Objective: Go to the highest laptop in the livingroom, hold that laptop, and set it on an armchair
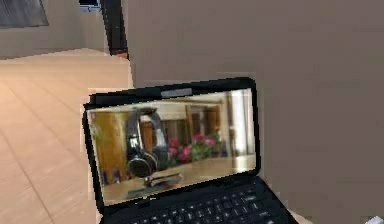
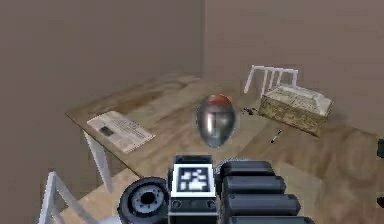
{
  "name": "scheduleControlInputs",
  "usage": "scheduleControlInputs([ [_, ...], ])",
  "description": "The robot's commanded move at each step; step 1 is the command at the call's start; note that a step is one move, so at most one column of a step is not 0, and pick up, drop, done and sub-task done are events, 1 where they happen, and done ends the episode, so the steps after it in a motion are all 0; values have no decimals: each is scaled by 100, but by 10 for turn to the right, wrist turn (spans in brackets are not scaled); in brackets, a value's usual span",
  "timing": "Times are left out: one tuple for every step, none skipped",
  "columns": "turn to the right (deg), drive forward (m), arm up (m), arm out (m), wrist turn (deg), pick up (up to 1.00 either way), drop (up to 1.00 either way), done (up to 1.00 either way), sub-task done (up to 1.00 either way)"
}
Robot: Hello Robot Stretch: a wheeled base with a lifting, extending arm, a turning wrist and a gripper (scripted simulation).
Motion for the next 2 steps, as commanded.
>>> scheduleControlInputs([
  [-420,0,0,0,0,0,0,0,0],
  [0,45,0,0,0,0,0,0,0],
])
